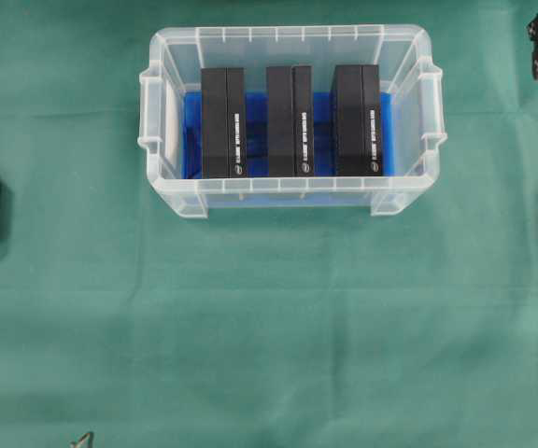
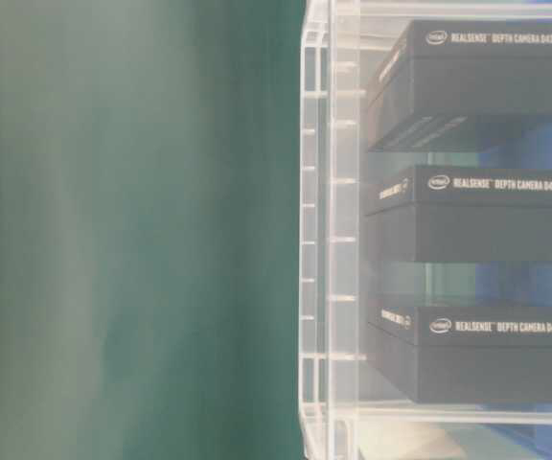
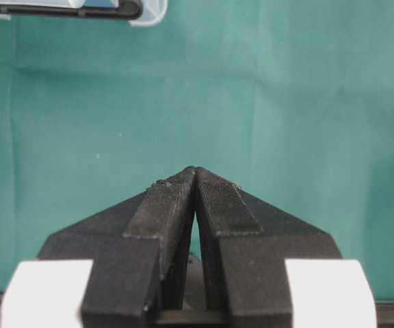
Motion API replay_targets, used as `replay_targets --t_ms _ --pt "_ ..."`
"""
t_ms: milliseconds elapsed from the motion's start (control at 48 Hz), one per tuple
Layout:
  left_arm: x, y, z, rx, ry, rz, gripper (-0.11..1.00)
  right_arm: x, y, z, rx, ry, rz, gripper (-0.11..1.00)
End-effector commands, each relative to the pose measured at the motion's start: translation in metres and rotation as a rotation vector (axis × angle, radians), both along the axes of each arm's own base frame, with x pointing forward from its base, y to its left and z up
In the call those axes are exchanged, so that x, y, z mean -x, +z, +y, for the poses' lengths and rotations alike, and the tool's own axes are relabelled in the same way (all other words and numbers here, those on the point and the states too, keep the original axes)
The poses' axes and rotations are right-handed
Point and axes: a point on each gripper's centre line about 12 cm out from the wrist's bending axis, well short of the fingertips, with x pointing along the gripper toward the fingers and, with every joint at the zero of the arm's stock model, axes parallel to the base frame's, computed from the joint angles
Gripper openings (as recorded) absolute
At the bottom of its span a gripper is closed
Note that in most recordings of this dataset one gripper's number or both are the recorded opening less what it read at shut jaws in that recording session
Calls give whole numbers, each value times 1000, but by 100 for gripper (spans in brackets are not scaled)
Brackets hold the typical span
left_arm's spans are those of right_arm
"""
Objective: Take the box out of the case with the right arm.
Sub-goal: 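Move the open right gripper above the middle black box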
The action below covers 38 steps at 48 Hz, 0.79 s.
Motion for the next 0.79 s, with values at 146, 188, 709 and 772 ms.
replay_targets --t_ms 146,188,709,772 --pt "0 9 -1 3 -3 -29 0 0 2 -1 6 -8 -8 93" --pt "0 9 0 2 -3 -29 0 -1 2 -1 5 -6 -6 93" --pt "5 7 0 -2 -2 18 0 -29 1 -11 -2 -46 -42 93" --pt "6 6 1 -4 1 26 0 -38 1 -14 -1 -42 -50 93"
